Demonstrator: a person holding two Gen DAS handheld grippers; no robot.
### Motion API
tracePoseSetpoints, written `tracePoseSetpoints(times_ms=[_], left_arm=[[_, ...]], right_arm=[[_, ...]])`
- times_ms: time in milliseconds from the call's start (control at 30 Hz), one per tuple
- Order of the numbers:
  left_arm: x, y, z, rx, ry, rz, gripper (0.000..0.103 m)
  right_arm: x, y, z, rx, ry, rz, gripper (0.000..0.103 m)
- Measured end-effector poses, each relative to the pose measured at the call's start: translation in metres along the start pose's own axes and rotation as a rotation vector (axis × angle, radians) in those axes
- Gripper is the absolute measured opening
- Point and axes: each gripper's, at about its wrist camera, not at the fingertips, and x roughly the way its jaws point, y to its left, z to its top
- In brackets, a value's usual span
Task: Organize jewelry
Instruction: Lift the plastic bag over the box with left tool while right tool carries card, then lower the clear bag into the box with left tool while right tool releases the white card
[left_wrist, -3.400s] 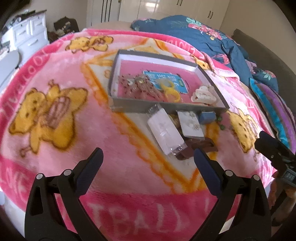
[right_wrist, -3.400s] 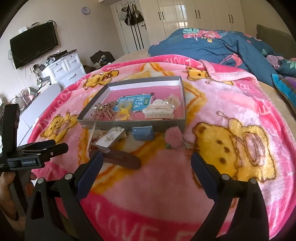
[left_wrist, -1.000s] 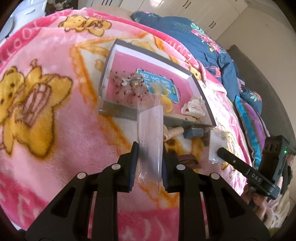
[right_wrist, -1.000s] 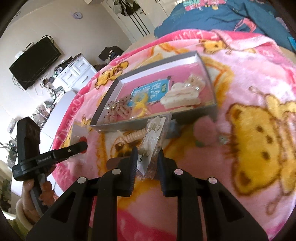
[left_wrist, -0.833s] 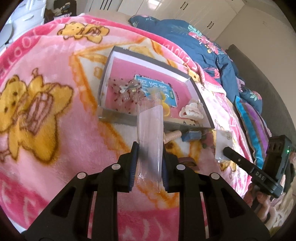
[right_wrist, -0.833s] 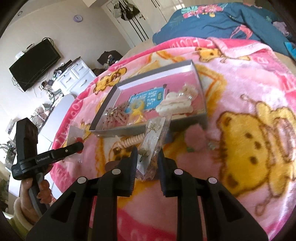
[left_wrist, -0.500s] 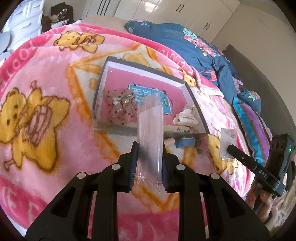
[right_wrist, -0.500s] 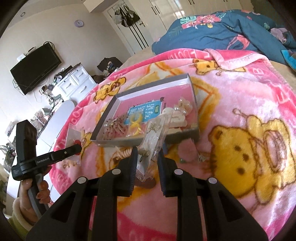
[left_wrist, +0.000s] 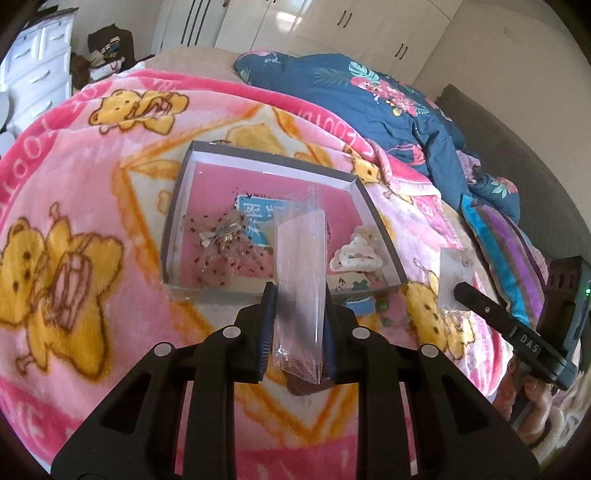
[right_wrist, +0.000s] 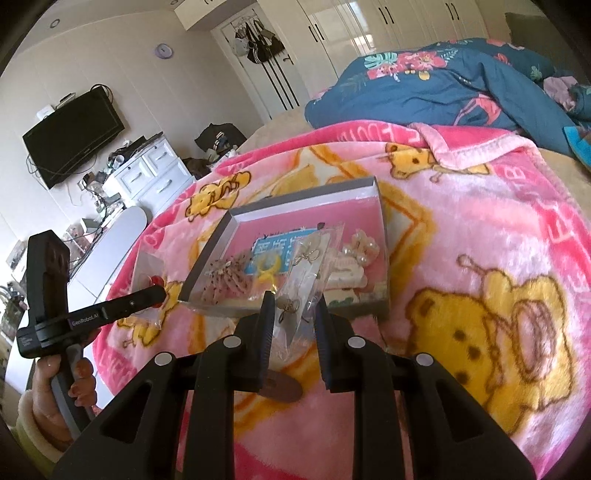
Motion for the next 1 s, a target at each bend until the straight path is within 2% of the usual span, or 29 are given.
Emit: tracePoseSetpoints(times_ms=[400,767,1000], left_arm=[[0.012,-0.007,0.017,0.044,-0.009,0.026,0.015],[0.024,-0.002,0.028,0.064,-0.017,0.058,0.015],[0.035,0.003,0.034,0.054,-0.015,0.049,0.015]], right_arm=[[0.013,0.0,0.026,-0.019,-0.029,-0.011,0.02],[0.041,0.005,0.043,-0.024,-0.022,-0.012,0.02],[0.055,0.008,0.054,-0.034,-0.014,-0.027,0.02]])
